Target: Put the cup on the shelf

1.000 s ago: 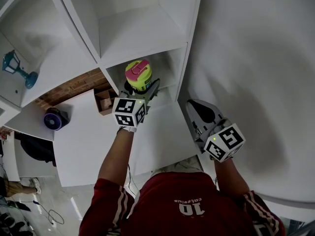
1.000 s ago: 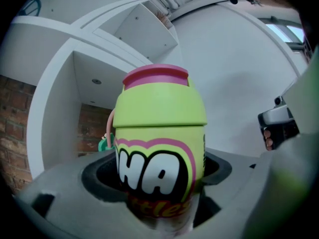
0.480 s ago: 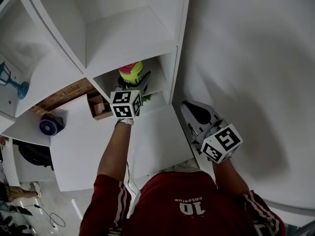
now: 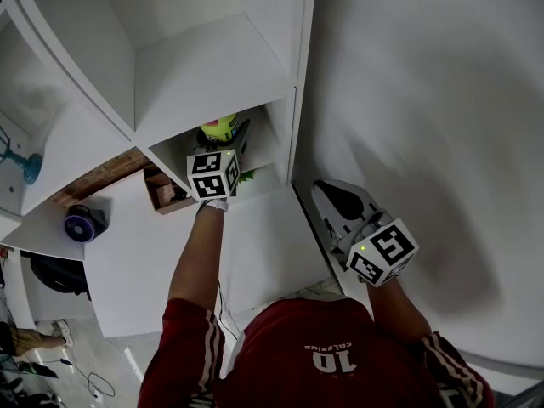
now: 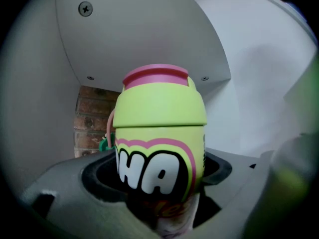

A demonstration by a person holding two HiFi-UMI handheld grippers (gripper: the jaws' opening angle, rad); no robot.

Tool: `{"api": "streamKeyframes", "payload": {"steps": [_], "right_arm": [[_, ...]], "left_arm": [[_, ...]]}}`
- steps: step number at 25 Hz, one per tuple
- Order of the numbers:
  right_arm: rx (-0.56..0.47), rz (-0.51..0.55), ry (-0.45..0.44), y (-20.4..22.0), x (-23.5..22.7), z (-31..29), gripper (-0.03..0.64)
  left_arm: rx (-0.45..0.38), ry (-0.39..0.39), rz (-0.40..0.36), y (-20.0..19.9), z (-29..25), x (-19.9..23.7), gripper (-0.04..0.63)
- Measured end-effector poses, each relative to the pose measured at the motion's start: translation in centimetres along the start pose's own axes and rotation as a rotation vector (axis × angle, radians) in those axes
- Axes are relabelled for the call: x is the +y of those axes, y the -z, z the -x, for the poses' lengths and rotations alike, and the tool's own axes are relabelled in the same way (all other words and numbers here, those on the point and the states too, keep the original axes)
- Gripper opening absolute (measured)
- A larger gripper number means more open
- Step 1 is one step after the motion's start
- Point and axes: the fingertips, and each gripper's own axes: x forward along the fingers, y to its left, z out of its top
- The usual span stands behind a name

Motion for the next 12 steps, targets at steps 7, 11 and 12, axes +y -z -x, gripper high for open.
{"api": "streamKeyframes", "payload": {"steps": [7, 11, 12], "right_arm": [[0.009, -0.002, 0.003, 0.37, -0.27, -0.33, 0.005], [0.014, -0.011, 0.008, 0.81, -0.11, -0.45, 0.005], [0.015, -0.011, 0.007, 0.8, 0.01, -0.44, 0.005]], "left_arm": [[-0.017, -0.015, 0.011, 0.05, -0.15, 0.32, 0.417], [-0.024, -0.009, -0.014, 0.11, -0.16, 0.06, 0.422], [-0.027, -0.008, -0.021, 0.11, -0.1, -0.01, 0.422]]}}
